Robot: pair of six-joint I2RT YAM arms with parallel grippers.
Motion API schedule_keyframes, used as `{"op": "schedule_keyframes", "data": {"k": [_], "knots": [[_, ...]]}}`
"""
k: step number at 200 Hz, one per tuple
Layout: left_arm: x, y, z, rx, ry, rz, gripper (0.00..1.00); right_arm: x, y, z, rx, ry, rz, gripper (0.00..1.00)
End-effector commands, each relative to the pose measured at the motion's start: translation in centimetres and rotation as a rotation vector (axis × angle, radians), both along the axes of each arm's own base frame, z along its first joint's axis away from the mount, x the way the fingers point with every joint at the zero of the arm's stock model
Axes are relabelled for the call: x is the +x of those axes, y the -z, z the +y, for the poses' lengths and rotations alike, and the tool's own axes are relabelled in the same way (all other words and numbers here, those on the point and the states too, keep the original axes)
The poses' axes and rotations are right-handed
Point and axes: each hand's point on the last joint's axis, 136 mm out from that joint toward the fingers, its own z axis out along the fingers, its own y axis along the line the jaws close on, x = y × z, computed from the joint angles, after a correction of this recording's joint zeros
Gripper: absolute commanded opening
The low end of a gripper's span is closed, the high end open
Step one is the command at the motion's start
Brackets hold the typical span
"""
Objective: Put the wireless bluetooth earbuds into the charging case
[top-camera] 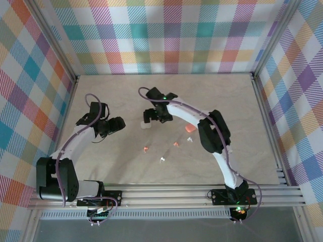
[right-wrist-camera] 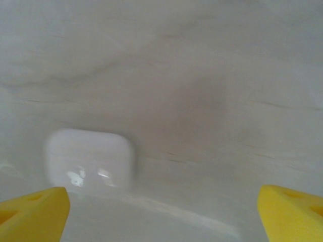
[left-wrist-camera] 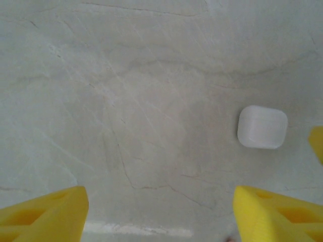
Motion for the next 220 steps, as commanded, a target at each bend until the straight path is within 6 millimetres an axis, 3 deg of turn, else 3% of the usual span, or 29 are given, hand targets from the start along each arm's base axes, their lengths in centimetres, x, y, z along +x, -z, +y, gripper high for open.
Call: {"op": "schedule_keyframes", "data": {"k": [1, 38, 59, 104, 149, 220], "knots": [[-1.4, 1.1, -0.9, -0.045, -0.007, 0.053, 0.71, -1.6, 0.5, -1.2, -0.110, 0.017, 0.091, 0.97], [0.0, 1.9, -3.7, -0.060, 0.077, 0.086, 0.66, -1.1, 0.8, -0.6, -0.088, 0.026, 0.083, 0.94], [0.8, 2.5, -4.0, -0.068, 0.056, 0.112, 0.64, -1.2, 1.0, 0.0, -0.079, 0.033, 0.106, 0.92], [1.2, 3.7, -2.8, -0.029, -0.026, 0.125, 0.60, -1.1, 2.1, 1.7, -0.120, 0.027, 0.083, 0.91], [0.5, 3.2, -0.8, 0.039, -0.088, 0.098, 0.59, -0.4, 2.1, 3.7, -0.146, 0.029, 0.003, 0.90], [0.0, 2.3, 0.7, 0.060, -0.109, 0.071, 0.59, -1.3, 3.8, 4.0, -0.186, 0.020, 0.005, 0.89]]}}
